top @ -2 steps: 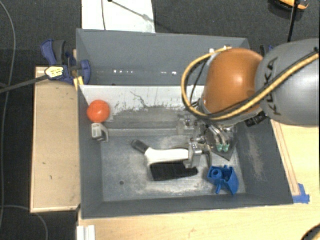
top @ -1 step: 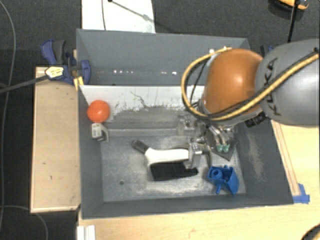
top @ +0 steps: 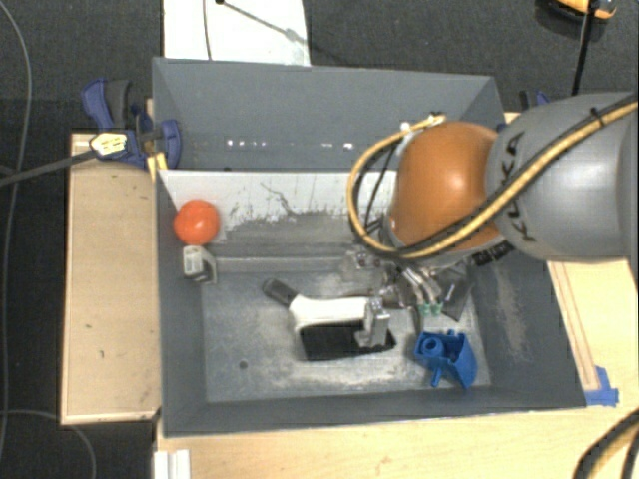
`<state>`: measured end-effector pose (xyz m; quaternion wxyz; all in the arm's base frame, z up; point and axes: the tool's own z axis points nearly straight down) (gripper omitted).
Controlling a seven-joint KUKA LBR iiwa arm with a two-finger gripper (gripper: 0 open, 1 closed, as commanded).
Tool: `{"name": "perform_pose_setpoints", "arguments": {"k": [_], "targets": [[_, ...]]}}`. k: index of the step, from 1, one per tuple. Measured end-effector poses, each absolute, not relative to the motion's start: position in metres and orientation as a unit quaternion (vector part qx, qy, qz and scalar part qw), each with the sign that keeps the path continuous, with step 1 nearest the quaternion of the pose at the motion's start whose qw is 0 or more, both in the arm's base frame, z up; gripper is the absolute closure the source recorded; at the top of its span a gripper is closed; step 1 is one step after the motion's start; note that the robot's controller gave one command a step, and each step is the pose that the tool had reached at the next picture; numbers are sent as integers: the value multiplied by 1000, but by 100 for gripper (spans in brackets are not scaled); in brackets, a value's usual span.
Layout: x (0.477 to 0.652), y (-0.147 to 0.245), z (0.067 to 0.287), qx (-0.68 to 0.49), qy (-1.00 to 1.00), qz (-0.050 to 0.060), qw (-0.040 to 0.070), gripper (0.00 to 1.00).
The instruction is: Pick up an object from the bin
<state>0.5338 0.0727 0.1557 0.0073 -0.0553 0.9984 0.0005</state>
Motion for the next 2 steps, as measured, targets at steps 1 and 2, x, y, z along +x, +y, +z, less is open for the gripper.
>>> {"name": "perform_pose_setpoints", "arguments": {"k": [1,2], "targets": [[532,76,139,-61,998,0,5,0],[526,87,106,-87,996,1,1,0]]}}
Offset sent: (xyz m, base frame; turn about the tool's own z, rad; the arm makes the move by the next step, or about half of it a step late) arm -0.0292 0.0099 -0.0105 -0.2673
